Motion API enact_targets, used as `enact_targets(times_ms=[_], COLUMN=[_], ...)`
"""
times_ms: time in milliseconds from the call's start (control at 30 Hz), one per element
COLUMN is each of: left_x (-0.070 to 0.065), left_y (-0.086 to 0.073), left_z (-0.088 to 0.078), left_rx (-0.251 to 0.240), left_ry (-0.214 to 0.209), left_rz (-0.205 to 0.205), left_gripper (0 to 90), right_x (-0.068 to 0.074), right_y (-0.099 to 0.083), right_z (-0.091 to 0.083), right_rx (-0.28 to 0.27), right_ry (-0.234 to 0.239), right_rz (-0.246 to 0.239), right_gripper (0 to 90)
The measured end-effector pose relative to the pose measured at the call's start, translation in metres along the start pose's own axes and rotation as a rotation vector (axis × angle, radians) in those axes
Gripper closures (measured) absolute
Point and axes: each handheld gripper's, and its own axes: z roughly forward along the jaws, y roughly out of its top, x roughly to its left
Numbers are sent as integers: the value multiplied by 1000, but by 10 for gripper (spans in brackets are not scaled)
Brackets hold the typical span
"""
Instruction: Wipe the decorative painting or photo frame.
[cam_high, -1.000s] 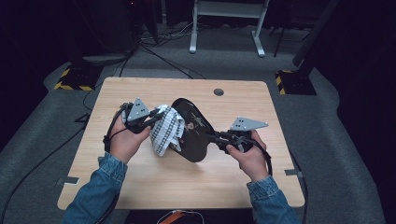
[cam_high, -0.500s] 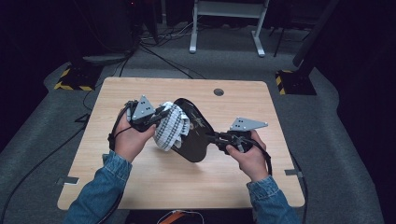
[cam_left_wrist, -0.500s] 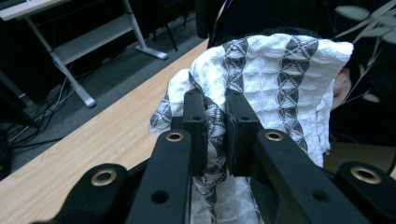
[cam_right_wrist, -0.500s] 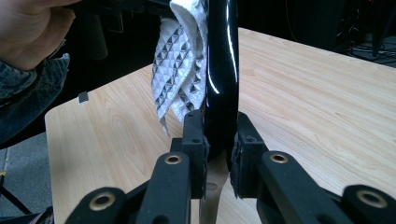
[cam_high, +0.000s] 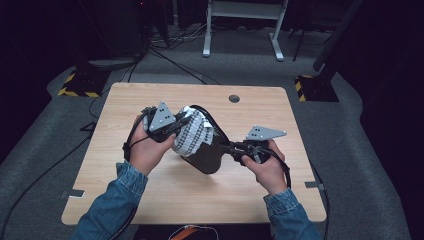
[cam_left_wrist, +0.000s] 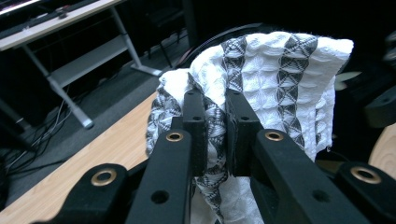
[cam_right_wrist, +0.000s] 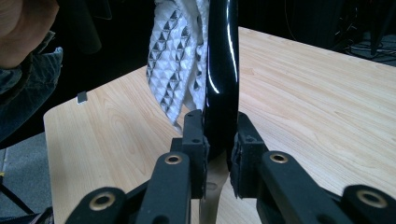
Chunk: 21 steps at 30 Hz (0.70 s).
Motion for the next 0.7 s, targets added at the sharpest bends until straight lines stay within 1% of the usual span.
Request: enact_targets(times_ms=[33, 100, 133, 200, 300, 333, 367, 467, 533, 600, 700], left_x=[0, -4, -4, -3, 4, 4, 9, 13, 14, 11, 6], left_y=[0, 2, 2, 1, -3, -3, -6, -9, -9, -8, -5], left_z=[0, 2, 2, 2, 1, 1, 1, 1, 1, 1, 2], left_rx=[0, 4, 3, 0, 12, 12, 21, 23, 22, 24, 17], left_ry=[0, 6, 5, 5, 31, 31, 47, 57, 57, 58, 36], left_rz=[0, 23, 22, 15, 2, 2, -6, -17, -23, -18, -15], left_gripper=[810, 810, 810, 810, 811, 811, 811, 811, 811, 811, 810], right_x=[0, 0, 0, 0, 1, 1, 1, 1, 1, 1, 1], right_y=[0, 0, 0, 0, 0, 0, 0, 0, 0, 0, 1], right_z=[0, 0, 0, 0, 0, 0, 0, 0, 1, 1, 1], right_rx=[0, 0, 1, 0, 0, 0, 0, 0, 0, 0, 2], right_ry=[0, -2, -3, -3, -4, -4, -3, -4, -2, -2, -3], right_rz=[0, -1, 0, 1, -1, -1, -1, -1, -1, -1, -2], right_gripper=[790, 790, 790, 790, 789, 789, 789, 789, 789, 789, 789])
